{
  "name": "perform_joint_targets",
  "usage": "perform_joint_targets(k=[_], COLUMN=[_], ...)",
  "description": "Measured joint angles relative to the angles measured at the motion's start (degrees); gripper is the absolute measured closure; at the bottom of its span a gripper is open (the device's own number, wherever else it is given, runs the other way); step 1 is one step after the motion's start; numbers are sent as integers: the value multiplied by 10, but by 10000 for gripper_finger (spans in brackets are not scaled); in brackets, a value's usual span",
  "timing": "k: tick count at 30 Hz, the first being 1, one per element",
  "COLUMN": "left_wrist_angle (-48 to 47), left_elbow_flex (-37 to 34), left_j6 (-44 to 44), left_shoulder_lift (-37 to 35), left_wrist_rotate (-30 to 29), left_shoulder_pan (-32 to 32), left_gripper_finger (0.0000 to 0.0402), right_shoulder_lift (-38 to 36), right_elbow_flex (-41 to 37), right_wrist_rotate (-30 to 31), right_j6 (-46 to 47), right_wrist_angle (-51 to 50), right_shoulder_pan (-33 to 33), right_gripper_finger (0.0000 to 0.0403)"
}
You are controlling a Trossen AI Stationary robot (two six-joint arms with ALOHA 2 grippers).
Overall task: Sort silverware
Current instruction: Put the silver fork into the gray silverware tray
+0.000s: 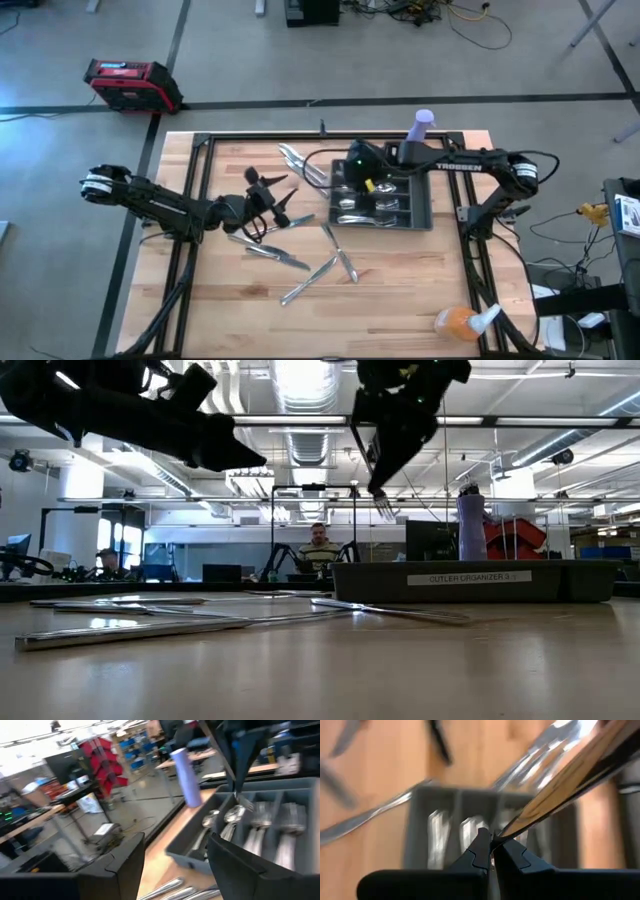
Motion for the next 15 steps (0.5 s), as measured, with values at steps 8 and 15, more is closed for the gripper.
perform_joint_targets(k=[8, 15], left_wrist_angle=[1, -1], left_elbow_flex=[0, 0], left_j6=[2, -3], left_shoulder_lift=[0, 0], left_wrist_rotate=[94, 94], left_shoulder_pan=[0, 0], left_gripper_finger=[231, 250], right_shoulder_lift=[4, 49], right_elbow_flex=[-1, -1], right_wrist_rotate=[-93, -119], right_j6=[-77, -178], right_wrist_angle=[-118, -165], right_shoulder_pan=[-4, 18], right_gripper_finger=[402, 403])
